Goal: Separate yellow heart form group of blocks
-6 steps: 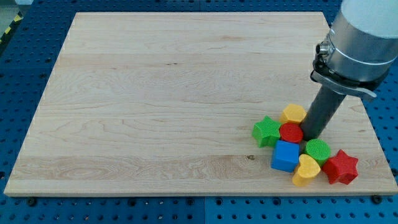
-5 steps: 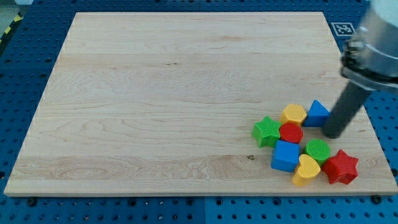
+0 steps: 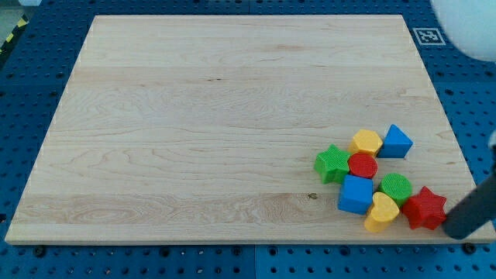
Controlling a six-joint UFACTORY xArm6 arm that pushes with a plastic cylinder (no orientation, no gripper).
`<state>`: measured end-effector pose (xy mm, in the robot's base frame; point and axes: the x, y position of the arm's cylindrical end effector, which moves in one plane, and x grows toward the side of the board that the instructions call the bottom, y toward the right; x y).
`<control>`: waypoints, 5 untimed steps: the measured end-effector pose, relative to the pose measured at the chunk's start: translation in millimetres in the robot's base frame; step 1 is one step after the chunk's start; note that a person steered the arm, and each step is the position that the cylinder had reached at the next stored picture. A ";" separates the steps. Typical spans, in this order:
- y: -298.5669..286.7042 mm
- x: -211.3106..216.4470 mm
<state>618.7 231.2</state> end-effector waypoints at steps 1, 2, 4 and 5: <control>-46.8 -1.1; -85.2 -1.1; -155.8 -36.8; -170.8 -51.4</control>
